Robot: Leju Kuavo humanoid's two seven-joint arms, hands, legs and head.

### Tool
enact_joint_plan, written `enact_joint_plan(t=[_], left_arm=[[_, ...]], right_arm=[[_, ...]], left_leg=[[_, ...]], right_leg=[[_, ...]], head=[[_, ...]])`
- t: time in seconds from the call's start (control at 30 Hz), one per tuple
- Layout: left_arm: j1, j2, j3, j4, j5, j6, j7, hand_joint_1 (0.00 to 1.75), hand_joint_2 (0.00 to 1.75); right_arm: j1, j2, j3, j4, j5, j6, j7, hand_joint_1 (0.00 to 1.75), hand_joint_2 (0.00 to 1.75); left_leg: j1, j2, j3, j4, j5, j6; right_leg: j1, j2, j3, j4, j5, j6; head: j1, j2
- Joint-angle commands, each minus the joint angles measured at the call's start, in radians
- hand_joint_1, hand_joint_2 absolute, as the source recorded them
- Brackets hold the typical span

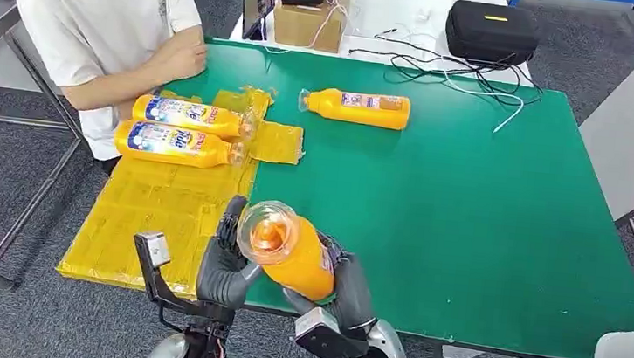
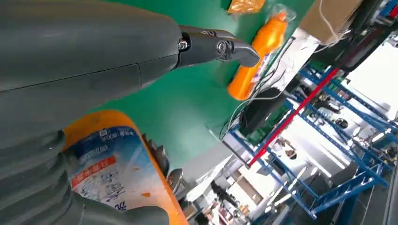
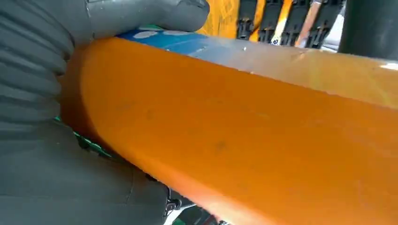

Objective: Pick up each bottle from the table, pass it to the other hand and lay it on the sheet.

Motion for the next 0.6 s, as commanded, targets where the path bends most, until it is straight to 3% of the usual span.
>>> enact_joint_plan(t=[0.03,0.33,0.47,0.6], left_arm=[[-0.017,0.025,-0.060,0.017,-0.014,-0.049,0.007,0.00,1.75],[0.004,0.032,-0.041,-0.002,-0.030,-0.054,-0.004,0.00,1.75],[0.007,0.027,-0.022,0.015,-0.243,0.165,-0.168,0.00,1.75],[0.028,0.049,-0.031,0.046,-0.282,0.215,-0.210,0.00,1.75]], right_arm=[[-0.062,-0.003,0.090,0.122,-0.004,0.021,-0.002,1.75,1.75],[-0.050,-0.003,0.077,0.125,-0.022,0.016,-0.006,1.75,1.75],[-0.017,-0.005,0.049,0.088,-0.056,0.008,-0.013,1.75,1.75],[0.008,0.001,-0.004,0.055,-0.130,0.008,-0.015,1.75,1.75]], left_leg=[[0.001,0.001,0.002,0.000,-0.001,-0.002],[0.001,0.001,0.002,-0.001,-0.001,-0.001],[0.001,-0.001,0.003,-0.001,-0.001,-0.002],[0.001,-0.001,0.003,-0.001,-0.001,-0.002]], right_leg=[[0.001,0.001,0.002,-0.001,0.000,-0.002],[0.001,0.000,0.002,-0.001,0.000,-0.001],[0.001,-0.001,0.003,-0.001,-0.001,-0.002],[0.001,-0.001,0.003,-0.001,-0.001,-0.002]], head=[[0.000,0.000],[0.000,0.000],[0.000,0.000],[0.000,0.000]])
